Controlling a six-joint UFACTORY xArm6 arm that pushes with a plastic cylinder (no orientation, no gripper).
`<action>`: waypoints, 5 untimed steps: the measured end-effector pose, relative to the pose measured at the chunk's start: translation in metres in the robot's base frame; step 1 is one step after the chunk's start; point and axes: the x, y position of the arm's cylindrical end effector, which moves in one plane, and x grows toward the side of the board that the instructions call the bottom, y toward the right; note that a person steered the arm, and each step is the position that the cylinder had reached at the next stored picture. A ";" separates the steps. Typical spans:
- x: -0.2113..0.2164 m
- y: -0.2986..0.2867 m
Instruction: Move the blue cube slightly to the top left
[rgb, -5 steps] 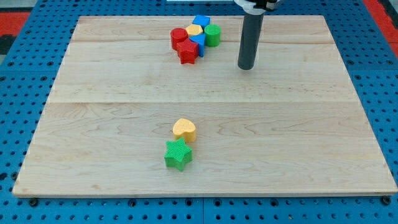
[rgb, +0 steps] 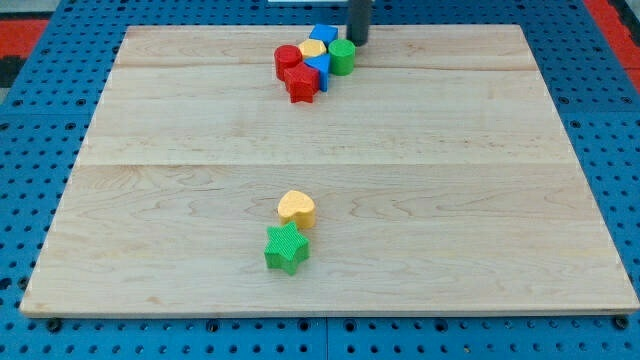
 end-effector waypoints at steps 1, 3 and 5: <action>0.008 -0.070; 0.045 -0.171; -0.017 -0.183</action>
